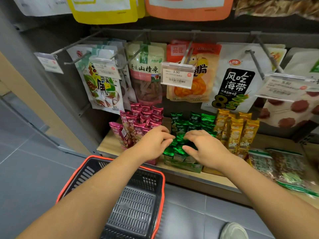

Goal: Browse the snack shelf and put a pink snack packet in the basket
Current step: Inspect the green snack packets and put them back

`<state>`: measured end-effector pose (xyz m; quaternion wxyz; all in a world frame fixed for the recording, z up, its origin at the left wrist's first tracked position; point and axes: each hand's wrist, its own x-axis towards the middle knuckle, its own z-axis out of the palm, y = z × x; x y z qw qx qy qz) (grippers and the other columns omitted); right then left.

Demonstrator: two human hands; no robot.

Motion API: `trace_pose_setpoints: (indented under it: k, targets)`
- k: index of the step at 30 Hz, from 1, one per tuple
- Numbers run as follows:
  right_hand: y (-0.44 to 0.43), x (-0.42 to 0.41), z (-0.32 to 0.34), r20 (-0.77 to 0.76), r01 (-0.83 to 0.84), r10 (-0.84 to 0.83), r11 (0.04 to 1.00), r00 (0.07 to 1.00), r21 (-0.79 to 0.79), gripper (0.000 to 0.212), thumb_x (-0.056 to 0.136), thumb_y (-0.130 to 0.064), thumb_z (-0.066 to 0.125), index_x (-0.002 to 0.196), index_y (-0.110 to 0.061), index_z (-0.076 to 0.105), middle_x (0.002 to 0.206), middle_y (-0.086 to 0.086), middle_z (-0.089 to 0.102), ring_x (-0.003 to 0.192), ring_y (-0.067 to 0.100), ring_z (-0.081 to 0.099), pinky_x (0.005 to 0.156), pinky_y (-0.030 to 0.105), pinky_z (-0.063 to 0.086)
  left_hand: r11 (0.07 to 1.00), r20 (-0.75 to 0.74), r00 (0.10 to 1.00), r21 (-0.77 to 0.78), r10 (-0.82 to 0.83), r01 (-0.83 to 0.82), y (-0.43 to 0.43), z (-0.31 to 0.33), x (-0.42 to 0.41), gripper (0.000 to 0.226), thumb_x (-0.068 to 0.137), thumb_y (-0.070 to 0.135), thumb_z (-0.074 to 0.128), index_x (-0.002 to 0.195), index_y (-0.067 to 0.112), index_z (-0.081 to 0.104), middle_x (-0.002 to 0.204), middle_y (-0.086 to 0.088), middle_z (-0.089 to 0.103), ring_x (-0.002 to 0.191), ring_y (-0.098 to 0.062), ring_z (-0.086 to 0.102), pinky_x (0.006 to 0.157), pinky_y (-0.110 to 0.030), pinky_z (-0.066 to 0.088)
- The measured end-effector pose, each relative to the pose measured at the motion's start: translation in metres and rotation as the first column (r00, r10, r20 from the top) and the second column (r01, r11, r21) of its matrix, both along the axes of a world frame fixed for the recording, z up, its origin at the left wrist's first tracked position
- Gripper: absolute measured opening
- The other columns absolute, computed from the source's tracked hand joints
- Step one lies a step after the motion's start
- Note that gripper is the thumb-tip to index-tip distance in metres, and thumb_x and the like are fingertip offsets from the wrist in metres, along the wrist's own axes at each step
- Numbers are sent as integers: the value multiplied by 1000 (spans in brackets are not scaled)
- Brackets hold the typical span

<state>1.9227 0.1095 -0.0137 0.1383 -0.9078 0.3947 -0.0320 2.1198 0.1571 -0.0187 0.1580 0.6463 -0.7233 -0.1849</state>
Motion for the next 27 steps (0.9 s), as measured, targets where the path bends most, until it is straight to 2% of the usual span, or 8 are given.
trace_pose_setpoints:
  k: [3, 8, 11, 15, 17, 22, 25, 27]
  targets:
    - [-3, 7, 6, 117, 69, -74, 996, 990, 51, 42, 97, -34, 53, 135, -18, 55, 138, 1, 56, 128, 20, 49, 106, 36, 41, 1000, 166, 986, -19, -11, 14, 1, -11, -5, 32, 98, 16, 51, 127, 13, 63, 116, -10, 49, 106, -30, 51, 92, -32, 39]
    - [-29, 37, 25, 373, 327, -340, 940, 863, 100, 28, 94, -29, 57, 119, -21, 66, 113, 0, 70, 102, 20, 63, 89, 32, 49, 996, 216, 976, 87, -15, -4, 0, -13, -9, 44, 96, 8, 46, 140, 11, 48, 134, -11, 42, 113, -32, 53, 98, -40, 44]
    - [-51, 62, 29, 321, 380, -382, 922, 867, 72, 30, 95, -29, 53, 121, -20, 65, 119, 3, 68, 110, 25, 61, 90, 33, 48, 991, 185, 983, 134, -23, -2, 0, -11, -10, 47, 98, 14, 44, 145, 8, 40, 139, -13, 37, 119, -34, 50, 101, -40, 42]
    - [-71, 84, 22, 46, 382, -388, 918, 920, 108, 46, 93, -38, 53, 137, -25, 52, 138, 5, 56, 123, 30, 53, 98, 37, 47, 987, 177, 983, 157, -46, 18, 5, -6, -8, 51, 99, 22, 46, 147, 10, 35, 148, -12, 34, 131, -34, 43, 106, -42, 39]
    - [-72, 90, 13, -46, 428, -426, 896, 904, 117, 43, 89, -41, 54, 131, -32, 55, 135, 2, 58, 122, 28, 54, 101, 42, 45, 988, 186, 981, 148, -61, 34, 7, -5, -6, 51, 98, 22, 48, 147, 11, 36, 150, -11, 35, 134, -31, 40, 109, -41, 37]
    - [-64, 94, 2, 49, 503, -503, 864, 863, 2, 22, 85, -41, 61, 101, -31, 72, 109, 0, 70, 106, 27, 61, 93, 42, 40, 990, 181, 981, 139, -62, 37, 12, -5, -4, 53, 97, 22, 50, 148, 12, 35, 154, -12, 31, 139, -29, 35, 113, -37, 32]
    - [-55, 88, 4, 144, 459, -442, 882, 885, -109, 19, 91, -34, 57, 102, -30, 72, 107, 1, 71, 108, 27, 58, 89, 39, 40, 995, 160, 986, 96, -53, 38, 13, -2, -4, 50, 97, 21, 50, 145, 10, 40, 151, -13, 35, 137, -30, 37, 112, -40, 34]
    - [-45, 81, 14, 338, 422, -346, 888, 875, -184, 21, 94, -29, 56, 107, -24, 72, 104, 5, 71, 109, 29, 55, 88, 40, 44, 999, 122, 992, 9, -36, 35, 13, 3, -4, 46, 96, 19, 50, 141, 9, 46, 145, -12, 45, 132, -28, 44, 110, -37, 36]
